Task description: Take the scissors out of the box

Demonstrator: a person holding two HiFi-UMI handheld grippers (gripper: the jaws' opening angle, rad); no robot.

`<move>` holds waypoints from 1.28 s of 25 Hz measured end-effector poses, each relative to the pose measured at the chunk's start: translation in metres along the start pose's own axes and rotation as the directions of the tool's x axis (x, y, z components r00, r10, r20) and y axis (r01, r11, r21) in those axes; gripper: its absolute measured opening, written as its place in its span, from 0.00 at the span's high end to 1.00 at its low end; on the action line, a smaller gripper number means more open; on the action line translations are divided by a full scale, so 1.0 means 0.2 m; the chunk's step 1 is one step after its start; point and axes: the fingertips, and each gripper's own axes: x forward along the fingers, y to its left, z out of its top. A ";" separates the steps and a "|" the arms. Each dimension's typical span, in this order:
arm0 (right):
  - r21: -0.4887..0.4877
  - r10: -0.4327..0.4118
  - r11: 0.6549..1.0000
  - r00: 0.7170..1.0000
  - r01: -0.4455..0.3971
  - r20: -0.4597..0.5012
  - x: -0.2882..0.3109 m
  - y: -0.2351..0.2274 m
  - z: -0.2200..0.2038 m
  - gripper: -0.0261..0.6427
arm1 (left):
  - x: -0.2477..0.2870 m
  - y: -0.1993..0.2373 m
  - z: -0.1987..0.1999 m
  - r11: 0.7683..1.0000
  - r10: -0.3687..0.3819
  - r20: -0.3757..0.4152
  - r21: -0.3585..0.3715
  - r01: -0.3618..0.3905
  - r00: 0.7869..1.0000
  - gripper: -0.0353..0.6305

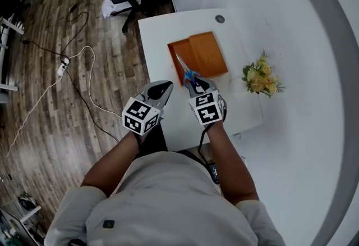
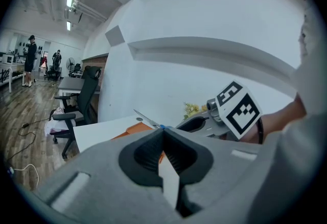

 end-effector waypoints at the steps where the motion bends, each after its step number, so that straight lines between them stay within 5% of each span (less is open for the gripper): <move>1: -0.001 -0.002 1.000 1.000 0.002 0.024 -0.05 0.01 0.01 0.82 | -0.02 -0.03 0.02 1.000 0.004 0.009 0.007 -0.004 1.000 0.94; 18: 0.043 0.053 0.997 0.958 -0.067 0.282 -0.61 0.26 0.00 0.82 | -0.46 -0.41 0.10 0.996 0.066 0.104 0.057 -0.072 0.992 0.94; 32: 0.080 0.014 0.996 0.950 -0.040 0.310 -0.76 0.56 0.05 0.82 | -0.80 -0.44 0.09 0.998 0.014 0.134 0.064 -0.022 0.991 0.94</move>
